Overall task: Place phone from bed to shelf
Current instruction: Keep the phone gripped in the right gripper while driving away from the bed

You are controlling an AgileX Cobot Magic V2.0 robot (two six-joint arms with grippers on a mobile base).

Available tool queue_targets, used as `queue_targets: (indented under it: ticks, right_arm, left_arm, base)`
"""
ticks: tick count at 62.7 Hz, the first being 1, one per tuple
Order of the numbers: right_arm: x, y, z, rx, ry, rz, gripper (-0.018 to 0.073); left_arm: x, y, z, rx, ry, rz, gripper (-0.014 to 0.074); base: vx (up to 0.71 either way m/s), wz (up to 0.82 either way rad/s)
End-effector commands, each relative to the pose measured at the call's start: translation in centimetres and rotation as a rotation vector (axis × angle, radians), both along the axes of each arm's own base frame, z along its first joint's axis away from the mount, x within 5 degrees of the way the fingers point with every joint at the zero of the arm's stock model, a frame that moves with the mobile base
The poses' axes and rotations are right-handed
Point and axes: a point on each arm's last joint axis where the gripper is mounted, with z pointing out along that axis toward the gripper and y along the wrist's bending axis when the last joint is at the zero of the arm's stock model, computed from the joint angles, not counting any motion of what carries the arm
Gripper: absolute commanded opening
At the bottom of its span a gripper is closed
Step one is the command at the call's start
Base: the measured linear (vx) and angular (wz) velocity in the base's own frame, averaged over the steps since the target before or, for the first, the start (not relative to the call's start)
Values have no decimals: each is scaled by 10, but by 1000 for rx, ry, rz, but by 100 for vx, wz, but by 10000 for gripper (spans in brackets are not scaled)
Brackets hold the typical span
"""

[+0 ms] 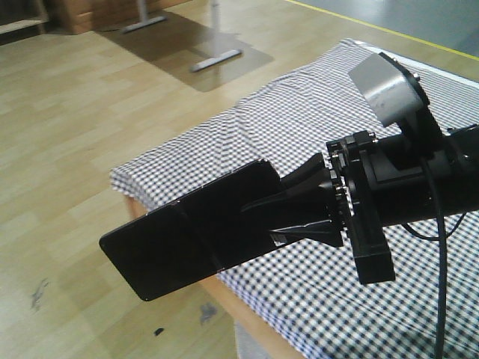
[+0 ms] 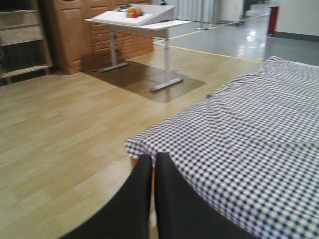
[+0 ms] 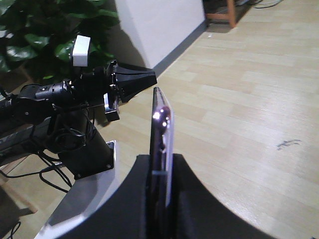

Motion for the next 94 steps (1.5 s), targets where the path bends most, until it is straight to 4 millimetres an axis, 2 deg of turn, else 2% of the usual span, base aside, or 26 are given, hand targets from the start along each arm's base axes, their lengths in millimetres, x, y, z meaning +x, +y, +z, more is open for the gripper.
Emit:
queue_targets:
  ticks: [1, 38, 94]
  right_arm:
    - [-12, 1, 21, 106, -4, 66, -1]
    - [-12, 1, 21, 106, -5, 66, -1]
    - [-12, 1, 21, 106, -5, 66, -1]
  left_arm:
    - [0, 1, 7, -9, -82, 8, 1]
    - [0, 1, 7, -9, -82, 8, 1]
    - [0, 1, 7, -9, -82, 8, 1]
  base:
    - [0, 53]
    - [1, 51]
    - [6, 32]
